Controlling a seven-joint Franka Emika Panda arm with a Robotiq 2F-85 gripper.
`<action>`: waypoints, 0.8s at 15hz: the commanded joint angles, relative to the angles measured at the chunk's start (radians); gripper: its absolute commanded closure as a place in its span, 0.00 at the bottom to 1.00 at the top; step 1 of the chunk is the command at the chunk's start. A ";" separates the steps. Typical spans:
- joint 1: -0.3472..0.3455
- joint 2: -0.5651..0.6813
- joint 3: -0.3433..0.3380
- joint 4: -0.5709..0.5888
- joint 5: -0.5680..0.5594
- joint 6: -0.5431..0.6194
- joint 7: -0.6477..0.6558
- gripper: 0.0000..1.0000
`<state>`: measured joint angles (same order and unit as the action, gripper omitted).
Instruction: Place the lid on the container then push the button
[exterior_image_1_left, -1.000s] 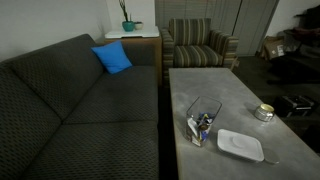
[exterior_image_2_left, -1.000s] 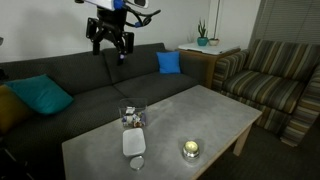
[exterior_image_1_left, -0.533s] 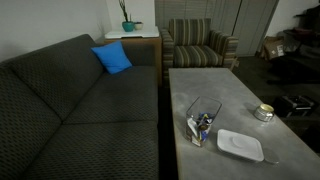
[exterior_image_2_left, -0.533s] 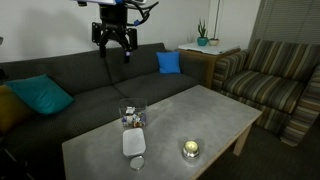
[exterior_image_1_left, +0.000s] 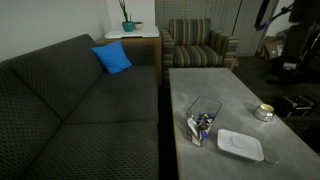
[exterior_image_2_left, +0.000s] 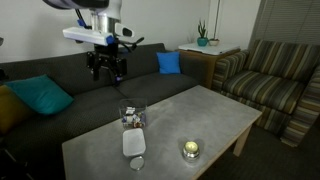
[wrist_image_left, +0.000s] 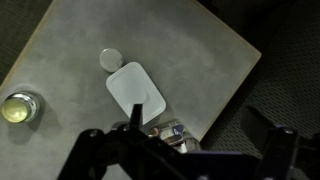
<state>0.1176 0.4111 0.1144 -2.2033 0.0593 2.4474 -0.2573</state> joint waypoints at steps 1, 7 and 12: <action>-0.132 0.178 0.117 0.034 0.137 0.099 -0.244 0.00; -0.134 0.190 0.116 0.036 0.095 0.099 -0.201 0.00; -0.042 0.240 0.040 0.062 -0.042 0.147 -0.096 0.00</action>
<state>0.0153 0.6010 0.2107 -2.1626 0.1100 2.5490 -0.4361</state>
